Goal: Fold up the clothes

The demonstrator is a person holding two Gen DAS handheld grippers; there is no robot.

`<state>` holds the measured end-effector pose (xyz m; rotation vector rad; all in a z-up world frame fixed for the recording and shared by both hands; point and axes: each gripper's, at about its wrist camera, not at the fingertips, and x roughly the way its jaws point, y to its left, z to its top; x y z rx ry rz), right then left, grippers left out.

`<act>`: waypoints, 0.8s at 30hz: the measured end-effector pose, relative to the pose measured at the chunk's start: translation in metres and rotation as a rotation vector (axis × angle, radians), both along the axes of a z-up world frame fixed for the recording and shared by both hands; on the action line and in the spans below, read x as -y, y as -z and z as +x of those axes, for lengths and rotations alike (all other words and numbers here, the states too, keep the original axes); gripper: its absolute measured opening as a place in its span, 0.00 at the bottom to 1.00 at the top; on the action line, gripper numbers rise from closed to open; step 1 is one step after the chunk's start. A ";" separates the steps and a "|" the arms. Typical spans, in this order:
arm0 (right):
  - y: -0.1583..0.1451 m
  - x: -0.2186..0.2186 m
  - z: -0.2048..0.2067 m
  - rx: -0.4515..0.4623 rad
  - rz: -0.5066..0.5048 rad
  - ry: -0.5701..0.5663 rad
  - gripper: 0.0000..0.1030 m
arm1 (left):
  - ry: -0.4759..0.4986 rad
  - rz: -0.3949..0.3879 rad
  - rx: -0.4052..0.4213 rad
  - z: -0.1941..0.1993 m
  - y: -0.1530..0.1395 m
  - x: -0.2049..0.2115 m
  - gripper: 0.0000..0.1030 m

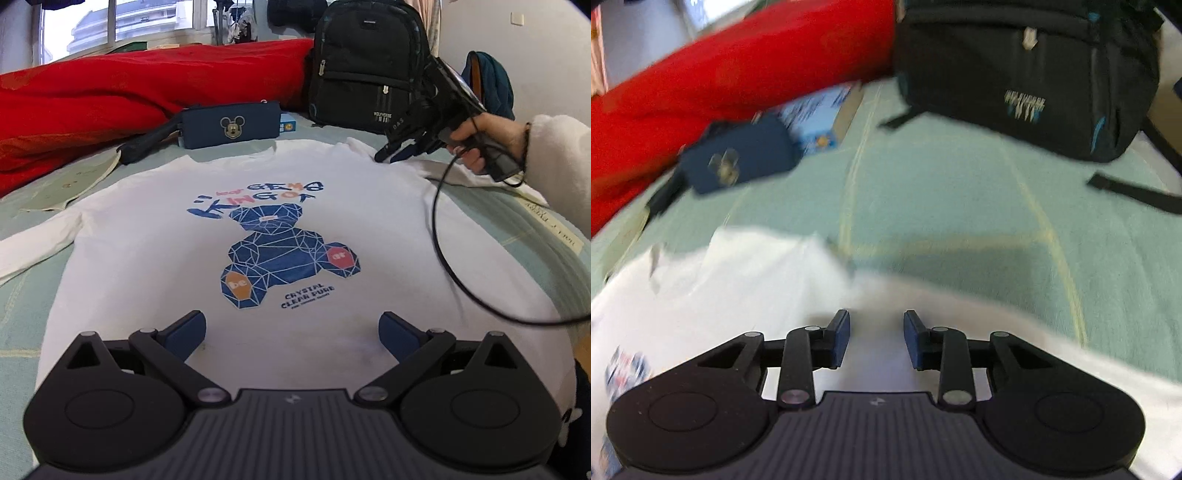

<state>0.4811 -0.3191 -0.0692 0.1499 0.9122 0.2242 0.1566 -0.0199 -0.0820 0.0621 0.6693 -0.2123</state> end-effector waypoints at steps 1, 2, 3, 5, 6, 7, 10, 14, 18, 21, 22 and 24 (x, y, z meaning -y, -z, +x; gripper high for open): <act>-0.001 0.002 0.004 0.026 -0.011 0.027 0.36 | -0.001 0.005 0.001 0.000 0.000 0.000 0.97; -0.004 0.004 0.006 0.032 -0.013 0.044 0.36 | -0.001 0.011 0.003 0.000 -0.001 0.001 0.97; -0.008 0.007 0.009 0.039 -0.014 0.060 0.37 | -0.002 0.016 0.004 0.000 -0.001 0.001 0.97; -0.016 0.012 0.009 0.037 -0.008 0.074 0.38 | -0.006 0.012 0.004 0.001 0.000 0.000 0.97; -0.020 0.014 0.004 0.037 -0.008 0.065 0.39 | -0.008 0.008 0.003 0.002 0.000 0.000 0.97; -0.025 0.016 -0.002 0.037 -0.008 0.056 0.42 | -0.008 0.004 0.001 0.003 0.001 0.000 0.97; -0.037 0.029 -0.023 0.046 -0.010 0.048 0.52 | 0.004 0.008 -0.004 0.003 0.001 0.003 0.97; -0.040 0.046 -0.057 0.029 -0.026 0.066 0.56 | 0.013 0.020 0.005 0.001 -0.001 0.008 0.97; -0.039 0.050 -0.101 0.044 -0.010 0.036 0.56 | 0.029 0.034 0.019 -0.004 -0.005 0.014 0.97; -0.037 0.049 -0.131 0.112 0.010 -0.001 0.56 | 0.043 0.044 0.028 -0.008 -0.007 0.018 0.97; -0.035 0.045 -0.139 0.142 -0.015 -0.024 0.56 | 0.048 0.047 0.030 -0.009 -0.008 0.020 0.97; -0.029 0.034 -0.149 0.184 -0.092 -0.078 0.56 | 0.059 0.052 0.033 -0.010 -0.008 0.022 0.97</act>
